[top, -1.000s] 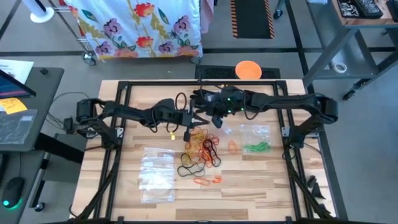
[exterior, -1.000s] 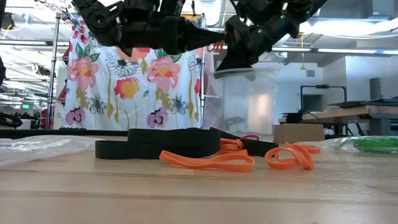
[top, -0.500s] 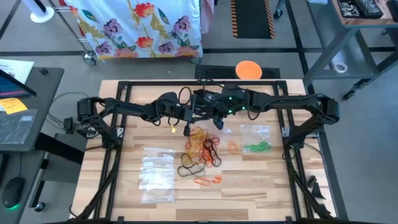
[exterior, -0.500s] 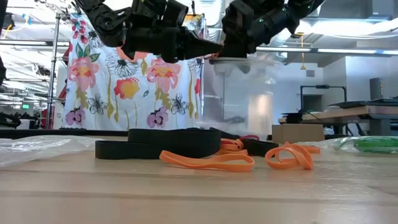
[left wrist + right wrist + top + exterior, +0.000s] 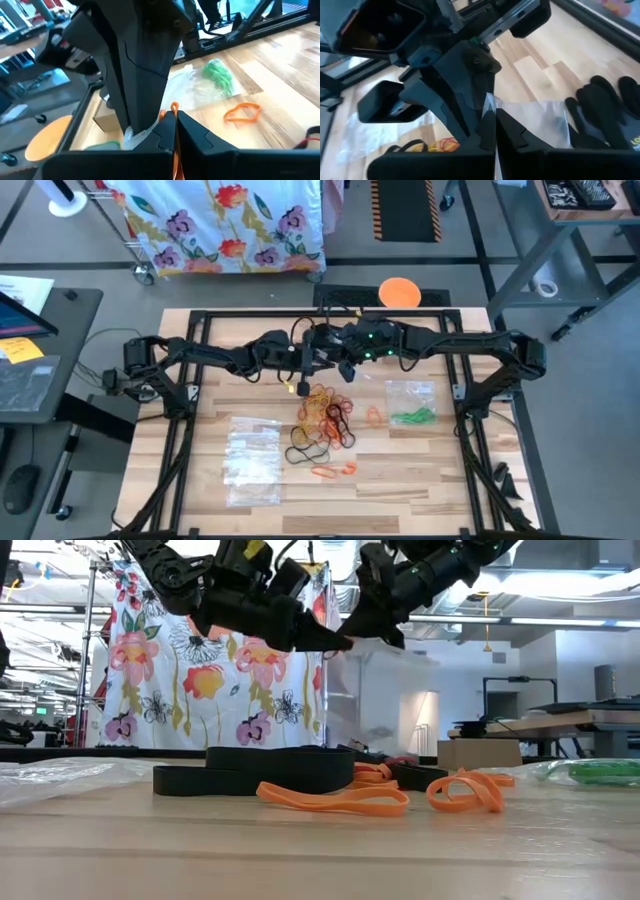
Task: Sort rubber bands
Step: Put the orange rubber band into the transparent zip bag
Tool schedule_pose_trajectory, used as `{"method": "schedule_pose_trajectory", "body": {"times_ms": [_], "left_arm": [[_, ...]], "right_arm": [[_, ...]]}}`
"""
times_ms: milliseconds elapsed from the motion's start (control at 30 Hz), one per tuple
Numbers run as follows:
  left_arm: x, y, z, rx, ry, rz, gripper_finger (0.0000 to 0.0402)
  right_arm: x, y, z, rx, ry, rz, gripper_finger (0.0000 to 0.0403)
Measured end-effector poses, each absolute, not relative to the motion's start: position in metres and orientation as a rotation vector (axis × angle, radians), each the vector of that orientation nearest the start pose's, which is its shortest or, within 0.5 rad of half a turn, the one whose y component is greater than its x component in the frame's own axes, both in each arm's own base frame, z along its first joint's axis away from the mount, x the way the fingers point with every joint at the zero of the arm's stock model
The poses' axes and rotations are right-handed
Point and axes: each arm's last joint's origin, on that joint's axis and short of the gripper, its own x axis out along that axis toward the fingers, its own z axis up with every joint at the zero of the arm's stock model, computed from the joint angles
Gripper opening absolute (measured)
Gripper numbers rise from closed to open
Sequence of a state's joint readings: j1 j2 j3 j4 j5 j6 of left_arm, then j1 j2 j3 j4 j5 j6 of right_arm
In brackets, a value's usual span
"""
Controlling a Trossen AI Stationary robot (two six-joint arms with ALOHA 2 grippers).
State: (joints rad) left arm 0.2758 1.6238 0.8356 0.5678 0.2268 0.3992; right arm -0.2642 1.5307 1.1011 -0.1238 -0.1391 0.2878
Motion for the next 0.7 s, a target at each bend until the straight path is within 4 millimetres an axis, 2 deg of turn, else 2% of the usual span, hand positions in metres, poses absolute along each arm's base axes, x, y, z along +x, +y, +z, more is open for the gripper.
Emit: {"method": "schedule_pose_trajectory", "body": {"times_ms": [167, 267, 400, 533, 700], "left_arm": [[0.329, 0.086, 0.206, 0.31, 0.31, -0.032, 0.0], [0.324, 0.085, 0.208, 0.309, 0.312, 0.011, 0.0], [0.307, 0.085, 0.211, 0.311, 0.295, 0.145, 0.0], [0.286, 0.089, 0.208, 0.258, 0.205, 0.221, 0.0], [0.271, 0.095, 0.196, 0.148, 0.158, 0.157, 0.0]], "right_arm": [[0.326, -0.09, 0.269, 0.345, 0.533, -0.232, 0.0], [0.324, -0.095, 0.27, 0.321, 0.528, -0.247, 0.0], [0.322, -0.1, 0.27, 0.302, 0.526, -0.258, 0.0], [0.323, -0.1, 0.271, 0.26, 0.52, -0.243, 0.0], [0.324, -0.098, 0.272, 0.274, 0.515, -0.184, 0.0]]}}
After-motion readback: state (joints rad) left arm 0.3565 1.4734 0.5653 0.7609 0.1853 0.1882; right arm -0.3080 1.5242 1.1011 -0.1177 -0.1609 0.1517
